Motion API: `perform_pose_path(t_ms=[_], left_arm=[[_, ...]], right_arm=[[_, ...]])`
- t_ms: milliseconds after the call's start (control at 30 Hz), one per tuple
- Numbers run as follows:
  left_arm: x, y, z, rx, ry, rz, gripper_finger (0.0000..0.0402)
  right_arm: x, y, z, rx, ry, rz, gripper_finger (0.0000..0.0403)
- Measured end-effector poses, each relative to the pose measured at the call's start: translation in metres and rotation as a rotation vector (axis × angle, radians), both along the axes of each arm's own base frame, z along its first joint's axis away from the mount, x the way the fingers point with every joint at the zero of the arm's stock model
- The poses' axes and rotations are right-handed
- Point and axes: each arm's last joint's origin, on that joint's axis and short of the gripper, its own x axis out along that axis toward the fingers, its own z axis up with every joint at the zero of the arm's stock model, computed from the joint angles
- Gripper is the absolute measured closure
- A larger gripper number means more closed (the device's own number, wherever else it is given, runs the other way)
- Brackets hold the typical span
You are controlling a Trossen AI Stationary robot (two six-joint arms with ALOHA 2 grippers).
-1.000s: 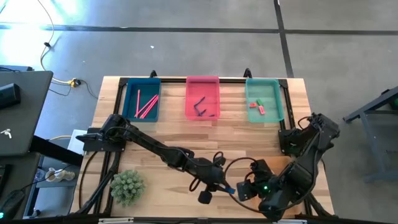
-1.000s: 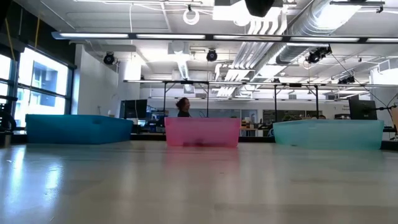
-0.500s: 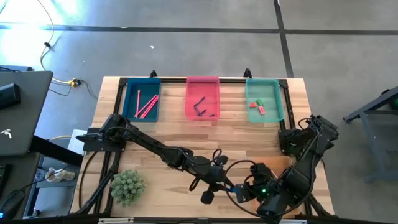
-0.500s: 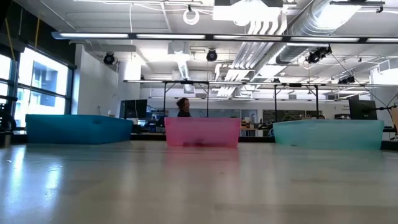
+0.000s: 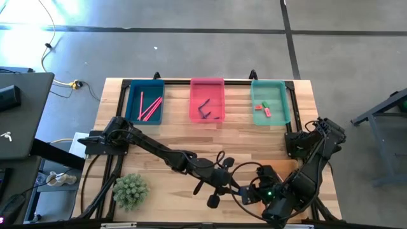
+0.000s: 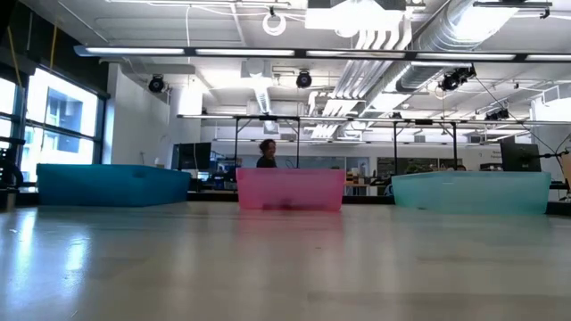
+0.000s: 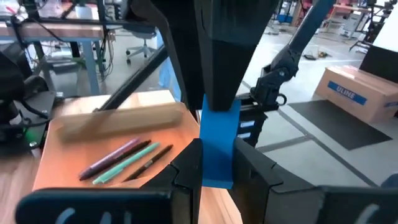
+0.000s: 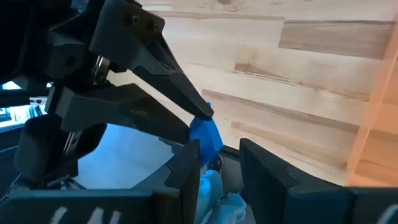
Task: Sort crayons/erasers/pens/pencils in bins
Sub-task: Put the blue eraser into the green bin
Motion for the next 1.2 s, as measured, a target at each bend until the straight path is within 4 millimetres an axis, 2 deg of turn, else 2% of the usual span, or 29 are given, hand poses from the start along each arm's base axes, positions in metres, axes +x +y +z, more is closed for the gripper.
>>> perform_pose_path(t_ms=[333,433,700,933,1200], left_arm=[[0.001,0.001,0.004,0.036,-0.060,0.028,0.0344],[0.001,0.001,0.004,0.048,-0.063,0.029,0.0344],[0.001,0.001,0.004,0.078,-0.070,0.029,0.0344],[0.003,0.006,0.003,0.079,-0.063,0.038,0.0342],[0.002,0.016,0.002,0.077,0.007,0.047,0.0286]], right_arm=[[0.004,-0.004,0.000,-0.008,-0.019,-0.035,0.0300],[0.004,-0.004,0.000,-0.008,-0.019,-0.035,0.0316],[0.004,-0.004,0.001,-0.008,-0.023,-0.037,0.0393],[0.006,-0.006,0.001,-0.014,-0.019,-0.037,0.0391],[0.009,-0.012,0.000,-0.035,-0.006,-0.040,0.0398]])
